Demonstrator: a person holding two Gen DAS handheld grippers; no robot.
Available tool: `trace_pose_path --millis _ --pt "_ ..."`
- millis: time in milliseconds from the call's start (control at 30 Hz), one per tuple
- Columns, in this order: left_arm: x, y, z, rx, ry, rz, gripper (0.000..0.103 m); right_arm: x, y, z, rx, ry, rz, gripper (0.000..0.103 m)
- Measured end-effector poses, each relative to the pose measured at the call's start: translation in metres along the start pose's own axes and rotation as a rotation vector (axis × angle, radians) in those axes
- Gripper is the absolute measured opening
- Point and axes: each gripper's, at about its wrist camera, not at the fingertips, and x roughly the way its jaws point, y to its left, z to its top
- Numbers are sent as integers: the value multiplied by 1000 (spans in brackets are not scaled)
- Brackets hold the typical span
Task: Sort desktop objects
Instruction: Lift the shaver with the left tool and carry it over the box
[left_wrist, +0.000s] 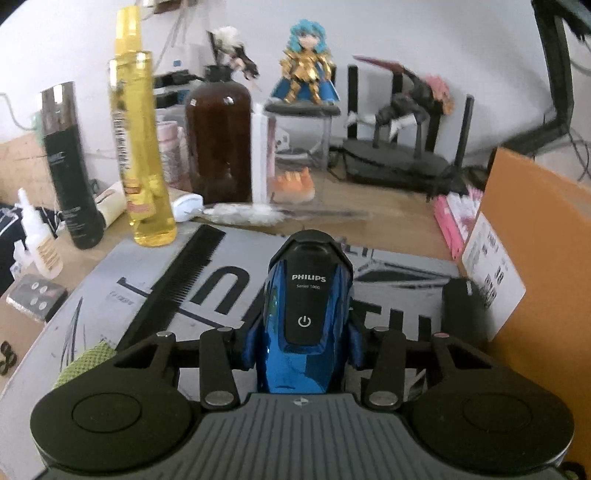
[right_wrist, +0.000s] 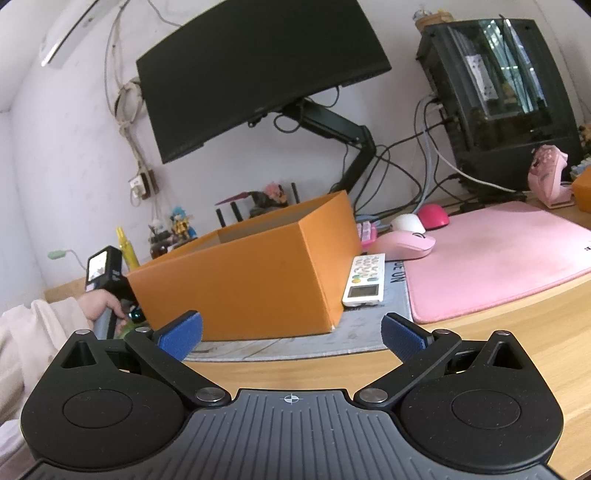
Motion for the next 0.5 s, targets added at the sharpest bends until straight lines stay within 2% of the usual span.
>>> trace_pose_path --millis 267,500 --pt "-41 11 15 -60 -97 -79 47 1 4 -3 -4 5 16 103" --pt "-84 -10 34 -29 -200 -169 47 -1 6 -3 -4 3 27 103"
